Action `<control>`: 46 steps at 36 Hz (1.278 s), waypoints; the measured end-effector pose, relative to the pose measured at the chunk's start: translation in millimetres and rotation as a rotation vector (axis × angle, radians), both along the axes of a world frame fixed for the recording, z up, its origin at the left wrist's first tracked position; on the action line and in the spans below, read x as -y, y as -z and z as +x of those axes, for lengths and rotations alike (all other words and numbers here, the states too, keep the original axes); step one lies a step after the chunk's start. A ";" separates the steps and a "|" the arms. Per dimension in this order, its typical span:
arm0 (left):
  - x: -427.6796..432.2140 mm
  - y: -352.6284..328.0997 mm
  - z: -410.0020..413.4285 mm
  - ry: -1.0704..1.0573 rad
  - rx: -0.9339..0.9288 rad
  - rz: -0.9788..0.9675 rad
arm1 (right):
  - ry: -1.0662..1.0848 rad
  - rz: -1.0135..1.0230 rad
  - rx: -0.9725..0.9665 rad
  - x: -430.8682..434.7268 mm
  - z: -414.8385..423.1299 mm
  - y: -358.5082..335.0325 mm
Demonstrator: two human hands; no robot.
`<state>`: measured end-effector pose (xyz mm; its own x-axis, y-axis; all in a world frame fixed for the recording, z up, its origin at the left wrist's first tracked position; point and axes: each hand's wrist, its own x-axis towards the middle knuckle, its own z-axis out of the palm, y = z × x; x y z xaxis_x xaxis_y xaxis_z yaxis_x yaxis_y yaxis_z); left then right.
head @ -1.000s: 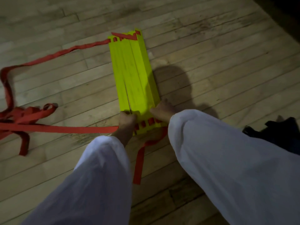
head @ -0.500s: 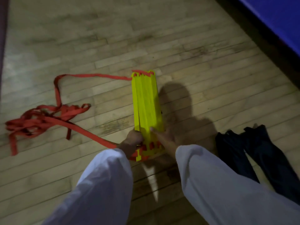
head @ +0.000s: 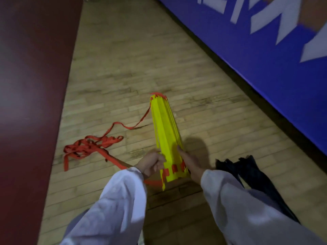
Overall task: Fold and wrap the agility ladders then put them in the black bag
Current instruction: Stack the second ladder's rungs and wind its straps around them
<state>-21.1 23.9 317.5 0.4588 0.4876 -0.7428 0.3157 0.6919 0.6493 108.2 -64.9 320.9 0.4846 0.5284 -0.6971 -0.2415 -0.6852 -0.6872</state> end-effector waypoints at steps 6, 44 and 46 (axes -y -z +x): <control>56.3 -69.6 0.1 -0.165 0.398 -0.095 | -0.004 0.132 -0.033 67.4 -30.2 -59.5; 172.4 -160.6 -45.1 -0.260 0.284 0.136 | -0.162 0.412 0.137 195.5 -72.9 -126.8; 169.1 -161.3 -47.9 -0.239 0.211 0.150 | -0.166 0.419 0.101 194.8 -75.2 -130.4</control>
